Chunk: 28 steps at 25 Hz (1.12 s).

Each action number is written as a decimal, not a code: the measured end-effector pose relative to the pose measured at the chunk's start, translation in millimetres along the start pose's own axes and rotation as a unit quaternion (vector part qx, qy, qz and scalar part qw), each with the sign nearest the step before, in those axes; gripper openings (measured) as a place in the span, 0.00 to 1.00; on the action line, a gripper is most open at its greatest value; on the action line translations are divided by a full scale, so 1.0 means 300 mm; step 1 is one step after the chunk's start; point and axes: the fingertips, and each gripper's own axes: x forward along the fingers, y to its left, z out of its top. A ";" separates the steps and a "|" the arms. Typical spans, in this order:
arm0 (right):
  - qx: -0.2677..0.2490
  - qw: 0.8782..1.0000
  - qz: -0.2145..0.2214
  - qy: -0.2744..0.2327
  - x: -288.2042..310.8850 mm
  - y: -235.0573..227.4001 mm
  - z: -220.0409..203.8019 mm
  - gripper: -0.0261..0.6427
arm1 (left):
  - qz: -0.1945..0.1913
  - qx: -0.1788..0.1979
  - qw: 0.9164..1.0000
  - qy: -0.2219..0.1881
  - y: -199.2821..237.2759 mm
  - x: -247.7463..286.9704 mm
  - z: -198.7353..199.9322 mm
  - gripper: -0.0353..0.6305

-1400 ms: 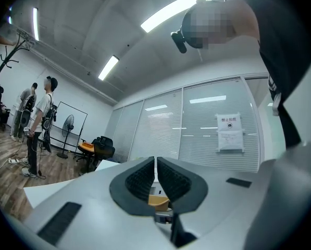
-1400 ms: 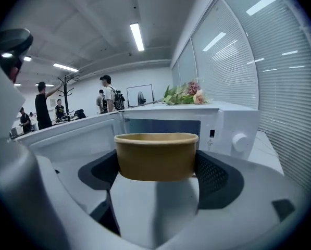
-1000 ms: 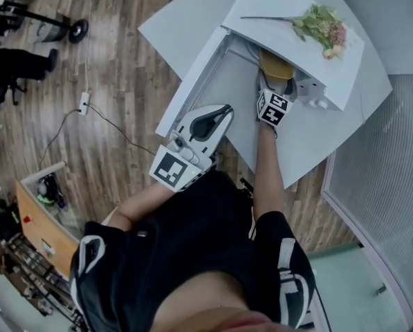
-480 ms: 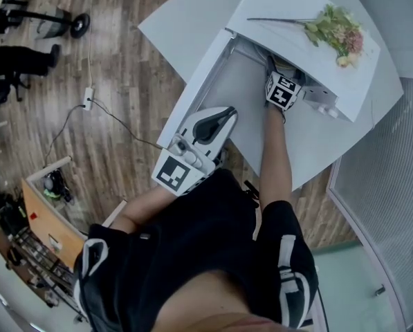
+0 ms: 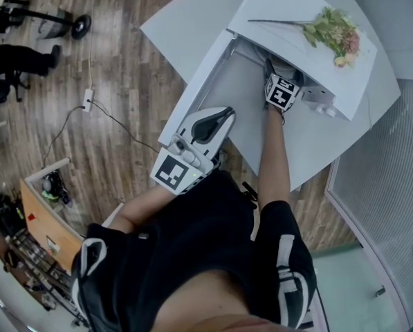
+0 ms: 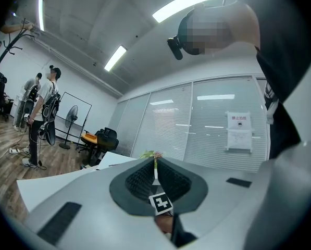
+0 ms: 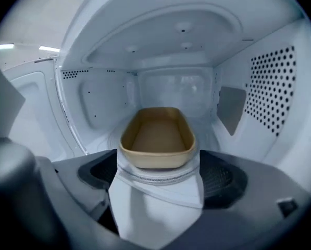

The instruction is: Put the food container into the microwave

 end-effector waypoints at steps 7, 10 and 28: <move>0.010 0.997 0.034 -0.067 -0.521 0.096 0.033 0.68 | -0.006 0.020 0.999 -0.027 -0.181 -0.193 0.091 0.10; 0.010 0.992 0.050 -0.118 -0.836 0.134 0.043 0.36 | -0.006 0.036 0.998 -0.042 -0.298 -0.308 0.110 0.10; 0.028 0.975 0.097 -0.196 -1.787 0.336 -0.058 0.09 | -0.009 0.060 0.997 -0.049 -0.525 -0.737 0.129 0.10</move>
